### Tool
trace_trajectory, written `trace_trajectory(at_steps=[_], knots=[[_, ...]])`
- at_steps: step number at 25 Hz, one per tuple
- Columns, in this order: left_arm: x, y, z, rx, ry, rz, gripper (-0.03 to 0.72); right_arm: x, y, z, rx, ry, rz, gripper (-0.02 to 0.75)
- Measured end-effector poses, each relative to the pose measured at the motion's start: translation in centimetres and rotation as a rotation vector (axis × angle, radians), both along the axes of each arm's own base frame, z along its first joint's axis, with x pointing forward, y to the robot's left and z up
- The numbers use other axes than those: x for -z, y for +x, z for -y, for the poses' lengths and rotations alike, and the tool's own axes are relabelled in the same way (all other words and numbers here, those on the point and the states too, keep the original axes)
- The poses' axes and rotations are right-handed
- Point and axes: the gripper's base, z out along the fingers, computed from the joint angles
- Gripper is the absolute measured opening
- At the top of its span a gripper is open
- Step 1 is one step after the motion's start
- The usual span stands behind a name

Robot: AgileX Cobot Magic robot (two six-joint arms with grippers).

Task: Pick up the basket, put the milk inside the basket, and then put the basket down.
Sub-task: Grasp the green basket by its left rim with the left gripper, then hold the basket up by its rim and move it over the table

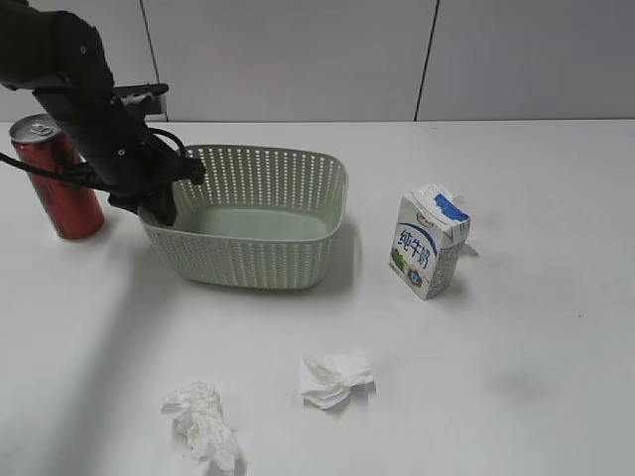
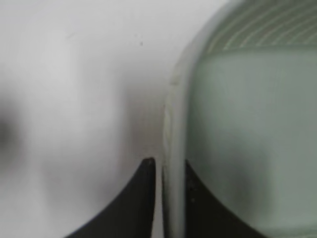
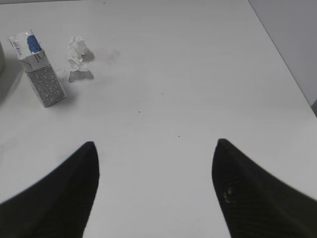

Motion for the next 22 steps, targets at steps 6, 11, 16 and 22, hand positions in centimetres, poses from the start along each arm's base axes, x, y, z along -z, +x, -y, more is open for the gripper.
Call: trace_trajectory(at_steps=[6,11,16,22], knots=[[-0.6,0.3,-0.2,-0.04,0.02,-0.013,0.004,0.0,0.0,0.0,0.0,0.0,0.0,0.542],[-2.0,0.0,-0.2,-0.061,0.01,-0.006,0.003,0.0,0.0,0.0,0.0,0.0,0.0,0.542],[-3.8,-0.4,-0.2,-0.085,-0.019,0.022,0.003,0.0,0.0,0.0,0.0,0.0,0.0,0.542],[-4.0,-0.6,-0.2,-0.089,-0.019,0.005,0.003,0.0,0.0,0.0,0.0,0.0,0.0,0.542]])
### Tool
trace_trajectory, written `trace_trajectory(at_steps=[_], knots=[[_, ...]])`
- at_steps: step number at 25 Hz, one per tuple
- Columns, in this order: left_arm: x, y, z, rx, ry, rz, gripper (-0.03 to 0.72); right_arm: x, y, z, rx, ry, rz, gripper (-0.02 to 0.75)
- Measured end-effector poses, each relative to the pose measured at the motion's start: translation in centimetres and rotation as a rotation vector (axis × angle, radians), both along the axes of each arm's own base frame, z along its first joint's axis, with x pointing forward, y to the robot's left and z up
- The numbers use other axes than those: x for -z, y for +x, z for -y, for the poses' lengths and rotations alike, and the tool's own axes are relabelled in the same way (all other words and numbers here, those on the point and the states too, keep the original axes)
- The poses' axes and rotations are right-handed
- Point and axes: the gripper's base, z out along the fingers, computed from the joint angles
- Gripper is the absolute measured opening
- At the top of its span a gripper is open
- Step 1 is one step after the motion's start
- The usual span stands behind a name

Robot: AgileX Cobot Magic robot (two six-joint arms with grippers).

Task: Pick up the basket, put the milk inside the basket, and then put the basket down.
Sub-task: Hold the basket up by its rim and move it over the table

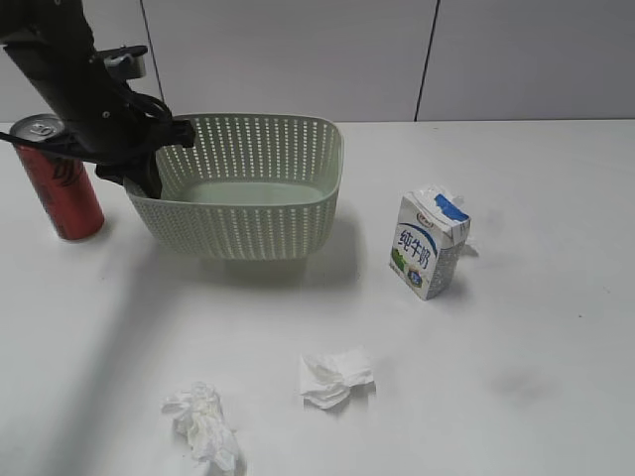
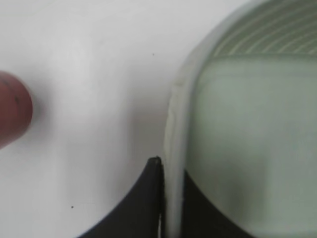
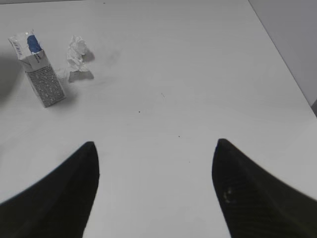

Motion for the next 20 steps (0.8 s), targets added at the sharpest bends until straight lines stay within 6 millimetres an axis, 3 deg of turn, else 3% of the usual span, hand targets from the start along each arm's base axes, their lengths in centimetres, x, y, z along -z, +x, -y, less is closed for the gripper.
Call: trace_trajectory(at_steps=[9,12,16,20], knots=[[0.0,0.0,0.0,0.0,0.001,-0.003,0.003,-0.3,-0.1,0.0,-0.002,0.005,0.018,0.545],[0.0,0.0,0.0,0.0,0.001,-0.003,0.003,-1.5,0.3,0.0,0.001,0.006,0.087,0.599],[0.0,0.0,0.0,0.0,0.001,-0.003,0.003,-2.9,1.5,0.0,0.0,-0.014,0.168,0.643],[0.0,0.0,0.0,0.0,0.001,-0.004,0.003,-3.5,4.0,-0.2,-0.042,-0.081,0.148,0.647]])
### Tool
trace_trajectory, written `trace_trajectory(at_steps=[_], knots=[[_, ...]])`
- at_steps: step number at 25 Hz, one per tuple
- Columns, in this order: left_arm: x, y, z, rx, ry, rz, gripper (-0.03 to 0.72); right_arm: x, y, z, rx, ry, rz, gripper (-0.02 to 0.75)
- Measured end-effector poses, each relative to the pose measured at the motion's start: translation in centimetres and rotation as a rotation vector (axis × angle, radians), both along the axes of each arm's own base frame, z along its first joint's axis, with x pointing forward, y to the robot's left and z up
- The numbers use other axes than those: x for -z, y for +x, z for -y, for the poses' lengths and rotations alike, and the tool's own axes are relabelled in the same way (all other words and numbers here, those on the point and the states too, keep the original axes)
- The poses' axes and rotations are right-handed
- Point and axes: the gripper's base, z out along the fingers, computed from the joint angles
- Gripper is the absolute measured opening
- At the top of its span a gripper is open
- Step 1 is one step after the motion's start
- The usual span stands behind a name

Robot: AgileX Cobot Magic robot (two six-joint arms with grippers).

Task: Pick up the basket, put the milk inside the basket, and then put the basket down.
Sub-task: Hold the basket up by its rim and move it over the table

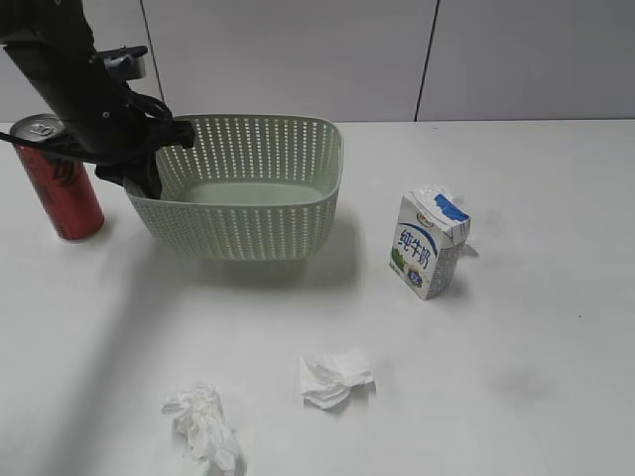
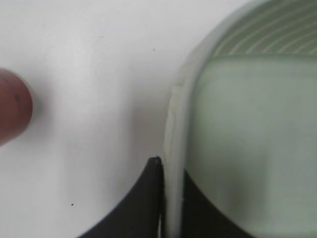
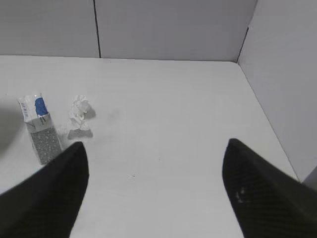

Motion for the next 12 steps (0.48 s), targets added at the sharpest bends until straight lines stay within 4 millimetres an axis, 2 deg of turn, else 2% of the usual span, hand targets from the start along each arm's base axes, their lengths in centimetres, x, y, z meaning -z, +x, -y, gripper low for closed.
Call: trace_trajectory(at_steps=[4,12], knots=[[0.0,0.0,0.0,0.0,0.0,-0.001,0.003,-0.9,3.7,-0.4,-0.032,-0.008,-0.047,0.647],[0.0,0.0,0.0,0.001,0.001,-0.004,0.003,-2.2,13.2,-0.8,-0.034,0.015,-0.215,0.641]])
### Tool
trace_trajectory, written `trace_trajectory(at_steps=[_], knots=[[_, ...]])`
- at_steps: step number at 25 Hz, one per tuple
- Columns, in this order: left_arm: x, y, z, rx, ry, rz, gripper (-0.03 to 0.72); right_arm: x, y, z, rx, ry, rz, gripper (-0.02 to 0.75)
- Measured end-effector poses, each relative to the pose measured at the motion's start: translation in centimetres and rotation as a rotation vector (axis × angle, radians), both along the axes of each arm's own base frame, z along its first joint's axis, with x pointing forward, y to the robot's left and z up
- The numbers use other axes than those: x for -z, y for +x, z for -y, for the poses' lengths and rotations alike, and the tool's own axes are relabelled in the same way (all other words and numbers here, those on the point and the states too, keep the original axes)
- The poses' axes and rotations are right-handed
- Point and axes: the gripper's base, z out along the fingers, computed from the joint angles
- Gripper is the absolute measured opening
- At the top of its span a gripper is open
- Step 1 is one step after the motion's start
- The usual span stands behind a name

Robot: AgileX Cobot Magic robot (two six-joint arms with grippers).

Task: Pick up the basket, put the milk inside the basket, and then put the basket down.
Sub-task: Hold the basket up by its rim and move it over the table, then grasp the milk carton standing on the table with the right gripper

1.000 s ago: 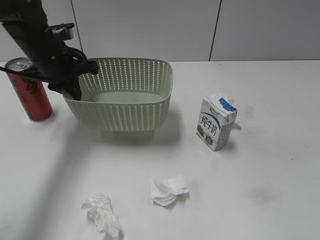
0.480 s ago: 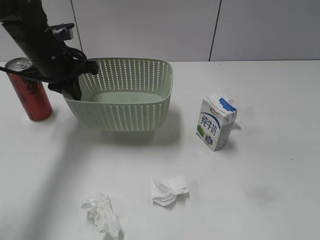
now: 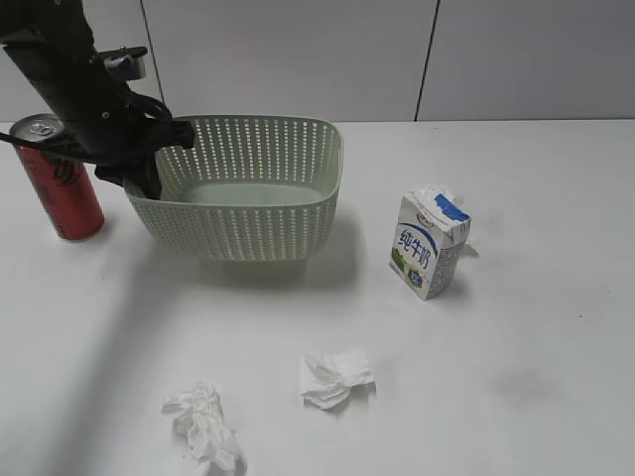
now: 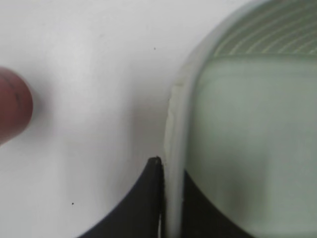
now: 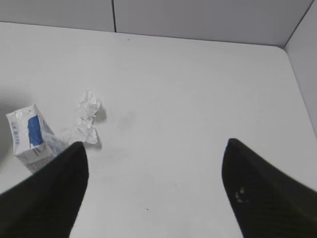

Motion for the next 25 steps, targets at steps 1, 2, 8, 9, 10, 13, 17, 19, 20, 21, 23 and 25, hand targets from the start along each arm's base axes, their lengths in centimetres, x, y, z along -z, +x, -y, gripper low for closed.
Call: trace_trajectory(at_steps=[1,2,8,9,10,13,17,19,20,21,23,25], knots=[[0.0,0.0,0.0,0.0,0.0,0.0,0.003,-0.1,1.3,-0.1,-0.003,0.011,-0.019,0.638],[0.0,0.0,0.0,0.0,0.0,0.0,0.003,-0.3,2.4,-0.2,-0.008,0.02,-0.029,0.636],[0.0,0.0,0.0,0.0,0.0,-0.001,0.003,0.3,9.4,-2.0,-0.076,0.093,-0.122,0.629],[0.0,0.0,0.0,0.0,0.0,-0.002,0.003,0.3,10.3,-2.7,-0.099,0.091,-0.126,0.624],[0.0,0.0,0.0,0.0,0.0,-0.002,0.003,0.6,11.2,-3.3,-0.121,0.087,-0.144,0.622],[0.0,0.0,0.0,0.0,0.001,-0.003,0.003,1.7,13.8,-6.0,-0.195,0.074,-0.181,0.615],[0.0,0.0,0.0,0.001,0.001,-0.005,0.003,4.1,16.9,-9.4,-0.269,0.058,-0.246,0.612],[0.0,-0.1,0.0,0.001,0.001,-0.007,0.003,5.8,18.3,-11.1,-0.301,0.049,-0.282,0.605],[0.0,-0.1,0.0,0.001,0.002,-0.008,0.003,6.5,18.8,-11.8,-0.313,0.045,-0.297,0.604],[0.0,-0.1,0.0,0.002,0.002,-0.01,0.003,7.4,19.4,-12.6,-0.326,0.04,-0.315,0.603],[0.0,-0.2,0.0,0.003,0.004,-0.019,0.003,9.3,20.5,-13.9,-0.346,0.033,-0.35,0.601],[0.1,-0.3,0.0,0.005,0.006,-0.029,0.003,10.8,21.5,-14.9,-0.357,0.027,-0.376,0.597]])
